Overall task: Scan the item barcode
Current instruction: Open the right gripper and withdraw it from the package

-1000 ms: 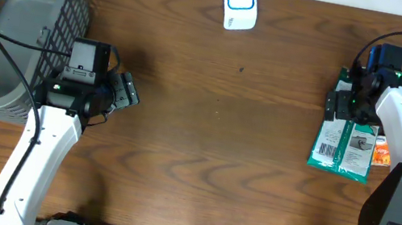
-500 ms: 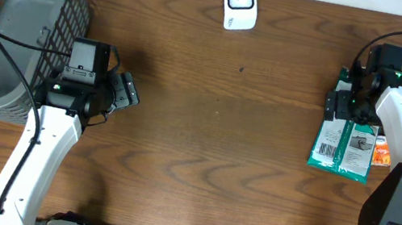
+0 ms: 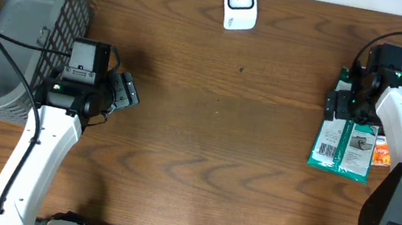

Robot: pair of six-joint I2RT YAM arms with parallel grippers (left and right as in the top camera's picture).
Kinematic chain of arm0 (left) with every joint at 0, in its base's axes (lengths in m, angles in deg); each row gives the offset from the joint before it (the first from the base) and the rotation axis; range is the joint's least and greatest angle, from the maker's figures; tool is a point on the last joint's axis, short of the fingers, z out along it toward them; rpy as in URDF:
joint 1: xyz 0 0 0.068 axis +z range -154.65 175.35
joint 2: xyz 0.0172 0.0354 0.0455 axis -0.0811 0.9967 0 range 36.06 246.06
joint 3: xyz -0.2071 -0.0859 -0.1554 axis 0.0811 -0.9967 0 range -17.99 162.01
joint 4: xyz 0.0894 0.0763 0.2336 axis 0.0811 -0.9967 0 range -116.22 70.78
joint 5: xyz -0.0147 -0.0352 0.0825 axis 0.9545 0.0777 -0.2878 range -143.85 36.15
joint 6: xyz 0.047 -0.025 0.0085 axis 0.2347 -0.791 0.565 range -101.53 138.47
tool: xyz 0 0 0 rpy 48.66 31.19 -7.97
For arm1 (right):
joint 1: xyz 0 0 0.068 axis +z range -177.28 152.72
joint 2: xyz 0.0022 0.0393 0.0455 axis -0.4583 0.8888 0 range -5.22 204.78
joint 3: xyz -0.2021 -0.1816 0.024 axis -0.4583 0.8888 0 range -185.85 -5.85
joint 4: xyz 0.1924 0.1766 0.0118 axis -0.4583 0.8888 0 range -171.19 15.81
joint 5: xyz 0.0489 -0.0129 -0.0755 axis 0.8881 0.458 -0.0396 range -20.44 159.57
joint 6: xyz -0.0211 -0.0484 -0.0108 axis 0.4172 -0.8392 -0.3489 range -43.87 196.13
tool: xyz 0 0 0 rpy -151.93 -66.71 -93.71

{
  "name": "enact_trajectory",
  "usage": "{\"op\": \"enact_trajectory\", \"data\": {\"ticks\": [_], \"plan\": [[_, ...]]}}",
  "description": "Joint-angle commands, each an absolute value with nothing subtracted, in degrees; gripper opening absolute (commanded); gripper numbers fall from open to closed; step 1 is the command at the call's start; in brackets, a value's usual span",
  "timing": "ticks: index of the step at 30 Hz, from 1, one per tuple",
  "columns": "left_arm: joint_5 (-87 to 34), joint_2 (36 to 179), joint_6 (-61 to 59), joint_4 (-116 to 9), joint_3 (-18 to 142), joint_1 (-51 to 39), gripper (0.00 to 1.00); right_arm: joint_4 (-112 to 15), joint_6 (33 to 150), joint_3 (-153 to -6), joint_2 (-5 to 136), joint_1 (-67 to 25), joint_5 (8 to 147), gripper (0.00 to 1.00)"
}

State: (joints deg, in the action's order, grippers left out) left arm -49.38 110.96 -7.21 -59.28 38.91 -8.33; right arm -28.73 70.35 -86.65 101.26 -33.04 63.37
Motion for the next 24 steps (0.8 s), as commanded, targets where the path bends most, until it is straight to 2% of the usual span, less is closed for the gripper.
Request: {"op": "enact_trajectory", "data": {"ticks": [1,18,24], "plan": [[-50.08,111.31,-7.14,-59.30,38.59,-8.14,0.85,-28.73,71.37,-87.57,100.77,-32.75,63.54,0.99],[-50.08,111.31,-7.14,-59.30,38.59,-8.14,0.85,-28.73,71.40,-87.55,100.77,-32.86,63.50,0.99],[-50.08,111.31,-7.14,-59.30,38.59,-8.14,0.85,-28.70,71.40,-87.52,90.79,-31.66,63.50,0.99]]}}
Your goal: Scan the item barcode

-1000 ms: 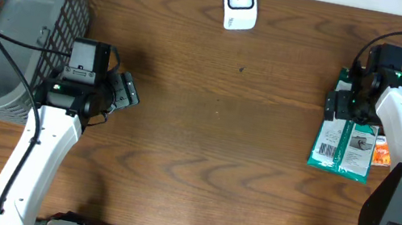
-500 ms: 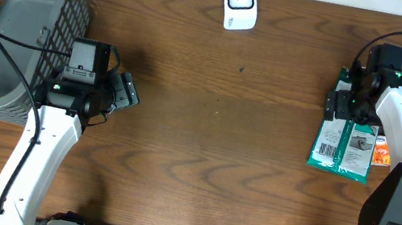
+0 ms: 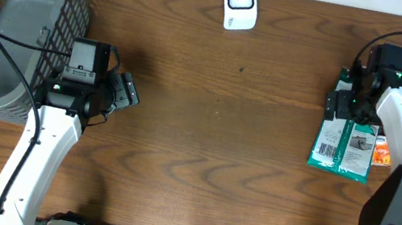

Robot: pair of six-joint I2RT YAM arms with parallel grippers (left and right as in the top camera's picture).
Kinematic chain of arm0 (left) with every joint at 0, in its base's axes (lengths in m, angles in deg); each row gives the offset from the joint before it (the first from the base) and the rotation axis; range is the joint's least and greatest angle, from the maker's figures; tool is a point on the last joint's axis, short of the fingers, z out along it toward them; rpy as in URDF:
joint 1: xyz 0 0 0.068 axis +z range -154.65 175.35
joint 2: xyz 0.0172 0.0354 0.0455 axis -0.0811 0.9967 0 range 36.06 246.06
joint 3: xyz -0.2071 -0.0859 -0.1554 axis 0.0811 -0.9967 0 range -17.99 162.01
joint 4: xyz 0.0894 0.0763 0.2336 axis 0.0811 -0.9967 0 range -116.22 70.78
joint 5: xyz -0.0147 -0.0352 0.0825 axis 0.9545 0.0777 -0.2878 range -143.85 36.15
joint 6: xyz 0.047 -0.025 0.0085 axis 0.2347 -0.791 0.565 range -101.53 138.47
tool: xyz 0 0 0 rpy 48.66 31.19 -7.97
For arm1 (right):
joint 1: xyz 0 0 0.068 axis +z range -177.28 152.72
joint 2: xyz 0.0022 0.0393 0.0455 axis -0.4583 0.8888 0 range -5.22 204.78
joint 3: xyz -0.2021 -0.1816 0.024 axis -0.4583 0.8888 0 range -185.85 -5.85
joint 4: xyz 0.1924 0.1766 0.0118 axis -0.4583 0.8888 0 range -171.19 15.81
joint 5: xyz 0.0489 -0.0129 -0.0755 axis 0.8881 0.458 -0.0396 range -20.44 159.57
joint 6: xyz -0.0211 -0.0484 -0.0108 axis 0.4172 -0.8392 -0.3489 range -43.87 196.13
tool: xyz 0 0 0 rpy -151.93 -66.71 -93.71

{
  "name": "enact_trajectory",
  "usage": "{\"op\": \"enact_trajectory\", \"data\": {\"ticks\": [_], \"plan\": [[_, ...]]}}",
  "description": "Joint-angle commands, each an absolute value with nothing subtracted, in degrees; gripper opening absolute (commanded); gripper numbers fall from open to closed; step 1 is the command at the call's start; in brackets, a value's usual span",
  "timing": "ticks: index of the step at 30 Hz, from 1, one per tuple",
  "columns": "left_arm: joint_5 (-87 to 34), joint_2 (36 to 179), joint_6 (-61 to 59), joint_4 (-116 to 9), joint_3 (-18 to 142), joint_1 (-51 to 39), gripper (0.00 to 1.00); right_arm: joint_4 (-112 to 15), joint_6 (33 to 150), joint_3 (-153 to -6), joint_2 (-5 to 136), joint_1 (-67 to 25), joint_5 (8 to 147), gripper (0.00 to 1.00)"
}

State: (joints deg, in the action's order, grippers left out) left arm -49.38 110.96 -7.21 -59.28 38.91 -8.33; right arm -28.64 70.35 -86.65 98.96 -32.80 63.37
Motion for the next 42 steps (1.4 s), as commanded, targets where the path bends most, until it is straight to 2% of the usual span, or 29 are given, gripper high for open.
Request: {"op": "enact_trajectory", "data": {"ticks": [1,14,25,34,42], "plan": [[-50.08,111.31,-7.14,-59.30,38.59,-8.14,0.85,-28.73,71.40,-87.52,88.49,-31.18,63.50,0.99],[-50.08,111.31,-7.14,-59.30,38.59,-8.14,0.85,-28.68,71.22,-87.52,50.53,-20.75,60.18,0.99],[-50.05,111.31,-7.14,-59.30,38.59,-8.14,0.85,-23.68,71.40,-86.30,30.79,-20.43,60.79,0.99],[-50.08,111.31,-7.14,-59.30,38.59,-8.14,0.85,-25.49,71.40,-70.06,11.49,-23.05,63.74,0.99],[-50.05,111.31,-7.14,-59.30,38.59,-8.14,0.85,-41.01,71.42,-51.72,-0.79,-25.10,68.16,0.99]]}}
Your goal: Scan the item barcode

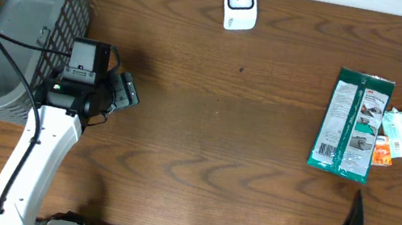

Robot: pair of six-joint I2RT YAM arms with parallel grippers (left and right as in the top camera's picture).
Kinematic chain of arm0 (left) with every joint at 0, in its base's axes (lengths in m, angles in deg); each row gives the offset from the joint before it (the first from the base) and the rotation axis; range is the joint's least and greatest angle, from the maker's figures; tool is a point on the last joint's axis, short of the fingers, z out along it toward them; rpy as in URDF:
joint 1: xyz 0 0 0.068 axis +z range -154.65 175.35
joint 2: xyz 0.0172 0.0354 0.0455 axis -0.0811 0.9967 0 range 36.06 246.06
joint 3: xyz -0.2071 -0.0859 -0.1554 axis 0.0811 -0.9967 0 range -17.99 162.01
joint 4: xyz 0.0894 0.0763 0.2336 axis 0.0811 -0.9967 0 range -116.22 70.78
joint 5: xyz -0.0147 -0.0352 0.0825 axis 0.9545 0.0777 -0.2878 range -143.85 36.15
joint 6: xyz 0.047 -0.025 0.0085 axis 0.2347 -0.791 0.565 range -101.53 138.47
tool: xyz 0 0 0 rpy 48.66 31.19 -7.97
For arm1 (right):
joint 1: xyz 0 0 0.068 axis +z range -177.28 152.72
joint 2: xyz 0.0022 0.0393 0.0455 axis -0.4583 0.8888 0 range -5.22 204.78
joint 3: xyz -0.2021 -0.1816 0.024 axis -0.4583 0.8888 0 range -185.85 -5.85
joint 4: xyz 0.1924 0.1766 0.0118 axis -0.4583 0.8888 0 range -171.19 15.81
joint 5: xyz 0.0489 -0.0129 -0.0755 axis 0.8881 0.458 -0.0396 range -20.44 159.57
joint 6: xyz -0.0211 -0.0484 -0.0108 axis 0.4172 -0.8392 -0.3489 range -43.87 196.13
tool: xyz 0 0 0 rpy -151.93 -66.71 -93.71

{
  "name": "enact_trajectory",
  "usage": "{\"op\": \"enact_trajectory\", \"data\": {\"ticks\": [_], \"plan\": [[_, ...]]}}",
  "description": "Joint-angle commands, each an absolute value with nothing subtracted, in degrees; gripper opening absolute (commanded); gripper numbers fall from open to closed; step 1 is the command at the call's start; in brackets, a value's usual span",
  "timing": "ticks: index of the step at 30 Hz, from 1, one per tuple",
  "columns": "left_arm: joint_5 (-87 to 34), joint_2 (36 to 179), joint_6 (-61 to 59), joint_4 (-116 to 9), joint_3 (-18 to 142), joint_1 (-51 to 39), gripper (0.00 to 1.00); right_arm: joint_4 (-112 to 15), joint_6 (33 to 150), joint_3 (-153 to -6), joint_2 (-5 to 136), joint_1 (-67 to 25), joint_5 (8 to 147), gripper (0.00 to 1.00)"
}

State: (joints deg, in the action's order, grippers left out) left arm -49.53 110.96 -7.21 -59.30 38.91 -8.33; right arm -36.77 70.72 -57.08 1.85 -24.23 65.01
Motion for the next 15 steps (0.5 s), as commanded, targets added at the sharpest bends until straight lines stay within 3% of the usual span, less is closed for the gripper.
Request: {"op": "enact_trajectory", "data": {"ticks": [1,15], "plan": [[-50.05,111.31,-7.14,-59.30,38.59,-8.14,0.85,-44.05,71.42,-49.62,-1.87,-25.19,68.70,0.99],[-50.08,111.31,-7.14,-59.28,38.59,-8.14,0.85,-96.02,75.48,-24.60,-4.86,-25.21,70.32,0.99]]}}
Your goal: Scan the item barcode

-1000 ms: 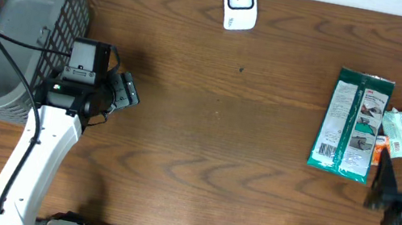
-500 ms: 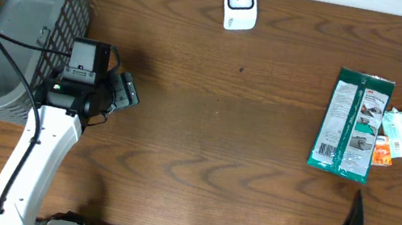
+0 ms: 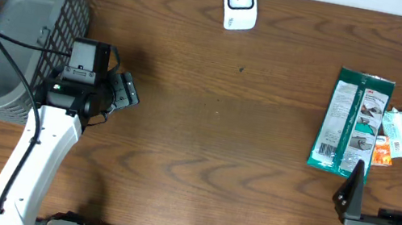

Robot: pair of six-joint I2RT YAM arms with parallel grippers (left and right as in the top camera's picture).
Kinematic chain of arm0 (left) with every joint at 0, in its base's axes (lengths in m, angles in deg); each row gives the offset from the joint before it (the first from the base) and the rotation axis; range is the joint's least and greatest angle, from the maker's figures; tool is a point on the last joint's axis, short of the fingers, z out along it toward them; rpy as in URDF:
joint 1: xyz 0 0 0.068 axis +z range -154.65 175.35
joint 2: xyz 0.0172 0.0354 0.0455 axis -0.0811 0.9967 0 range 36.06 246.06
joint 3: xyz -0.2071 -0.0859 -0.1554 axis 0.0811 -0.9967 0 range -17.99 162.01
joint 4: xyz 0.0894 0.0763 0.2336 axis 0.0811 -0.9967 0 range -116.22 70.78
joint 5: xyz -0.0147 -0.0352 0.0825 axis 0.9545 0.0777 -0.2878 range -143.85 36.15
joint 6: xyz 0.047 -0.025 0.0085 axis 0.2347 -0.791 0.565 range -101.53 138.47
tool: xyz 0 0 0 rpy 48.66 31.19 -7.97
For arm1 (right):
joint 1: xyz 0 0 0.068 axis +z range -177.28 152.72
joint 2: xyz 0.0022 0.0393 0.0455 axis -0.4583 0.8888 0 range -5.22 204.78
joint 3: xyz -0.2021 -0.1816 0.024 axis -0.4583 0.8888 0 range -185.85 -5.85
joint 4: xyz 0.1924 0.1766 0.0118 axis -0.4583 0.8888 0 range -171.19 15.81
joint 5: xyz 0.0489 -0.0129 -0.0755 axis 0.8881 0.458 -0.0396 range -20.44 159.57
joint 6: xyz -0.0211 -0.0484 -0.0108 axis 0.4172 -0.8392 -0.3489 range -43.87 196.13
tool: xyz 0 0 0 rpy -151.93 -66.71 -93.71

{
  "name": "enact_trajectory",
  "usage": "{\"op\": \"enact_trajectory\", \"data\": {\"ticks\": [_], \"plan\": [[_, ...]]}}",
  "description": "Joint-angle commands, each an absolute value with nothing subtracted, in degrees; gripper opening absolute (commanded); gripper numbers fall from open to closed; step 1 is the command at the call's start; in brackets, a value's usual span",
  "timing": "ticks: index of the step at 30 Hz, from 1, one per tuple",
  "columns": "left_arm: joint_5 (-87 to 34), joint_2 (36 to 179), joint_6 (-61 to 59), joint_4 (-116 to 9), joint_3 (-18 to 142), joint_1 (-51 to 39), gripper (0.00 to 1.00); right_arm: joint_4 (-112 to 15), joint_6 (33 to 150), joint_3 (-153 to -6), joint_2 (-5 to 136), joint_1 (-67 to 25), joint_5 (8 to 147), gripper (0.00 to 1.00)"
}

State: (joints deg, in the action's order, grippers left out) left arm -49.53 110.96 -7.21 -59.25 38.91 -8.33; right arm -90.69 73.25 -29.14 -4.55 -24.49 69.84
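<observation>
The green flat package [image 3: 351,121] lies label-up on the table at the right, with a barcode near its lower left corner. The white scanner [image 3: 239,3] stands at the far edge, in the middle. My right gripper [image 3: 392,193] is open wide at the near right, just below the package's lower end, with its two fingers [image 3: 351,187] pointing towards it and holding nothing. My left gripper [image 3: 128,90] hovers at the left beside the basket, its fingers together and empty.
A grey wire basket [image 3: 12,16] fills the far left corner. Small packets [image 3: 393,138] and a green-capped bottle lie just right of the package. Bare brown table [image 3: 222,132] lies between the arms.
My right gripper has moved from the table's near edge up towards the package's lower end and is still open. The package and the left arm have not moved.
At the two oldest moments my right gripper sat over the far end of the green package. Then the arm was back at the near edge, gripper open, with the package lying where it was. Now the gripper is closer to the package's near end.
</observation>
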Motion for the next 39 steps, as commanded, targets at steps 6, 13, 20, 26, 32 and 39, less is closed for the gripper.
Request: {"op": "enact_trajectory", "data": {"ticks": [6,13,20,26,32,39], "plan": [[-50.08,111.31,-7.14,-59.30,38.59,-8.14,0.85,-108.44,77.08,-15.13,-4.88,-25.04,70.32,0.99],[-50.08,111.31,-7.14,-59.30,38.59,-8.14,0.85,-108.83,80.84,-7.85,-4.90,-25.04,70.32,0.99],[-50.05,111.31,-7.14,-59.30,38.59,-8.14,0.85,-103.24,80.99,-6.15,-4.90,-24.95,70.30,0.99],[-50.08,111.31,-7.14,-59.30,38.59,-8.14,0.85,-88.31,80.44,-6.15,-4.90,-24.95,69.82,0.99],[-50.08,111.31,-7.14,-59.30,38.59,-8.14,0.85,-76.92,78.15,-6.15,-4.90,-24.95,69.82,0.99],[-50.08,111.31,-7.14,-59.30,38.59,-8.14,0.85,-76.94,78.21,-6.15,-4.90,-24.95,69.86,0.99]]}}
